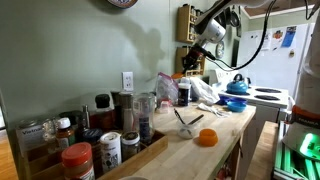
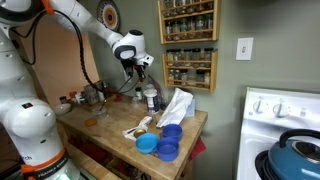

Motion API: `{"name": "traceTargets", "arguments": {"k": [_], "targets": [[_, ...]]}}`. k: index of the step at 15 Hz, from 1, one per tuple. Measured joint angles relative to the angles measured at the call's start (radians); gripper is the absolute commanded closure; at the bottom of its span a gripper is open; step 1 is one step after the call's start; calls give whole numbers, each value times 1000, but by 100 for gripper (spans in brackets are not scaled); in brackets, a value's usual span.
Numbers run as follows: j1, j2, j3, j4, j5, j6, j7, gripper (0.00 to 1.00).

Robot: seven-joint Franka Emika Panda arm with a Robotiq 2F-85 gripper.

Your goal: Place the orange lid on top of the container on the blue jar

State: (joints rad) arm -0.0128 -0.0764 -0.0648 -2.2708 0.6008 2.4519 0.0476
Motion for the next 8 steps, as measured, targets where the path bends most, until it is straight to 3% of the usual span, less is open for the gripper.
{"name": "traceTargets", "arguments": {"k": [3,8], "targets": [[-5,8,-4,9,64,-39,-4,97],[-6,12,-5,16,77,-39,-4,99]]}}
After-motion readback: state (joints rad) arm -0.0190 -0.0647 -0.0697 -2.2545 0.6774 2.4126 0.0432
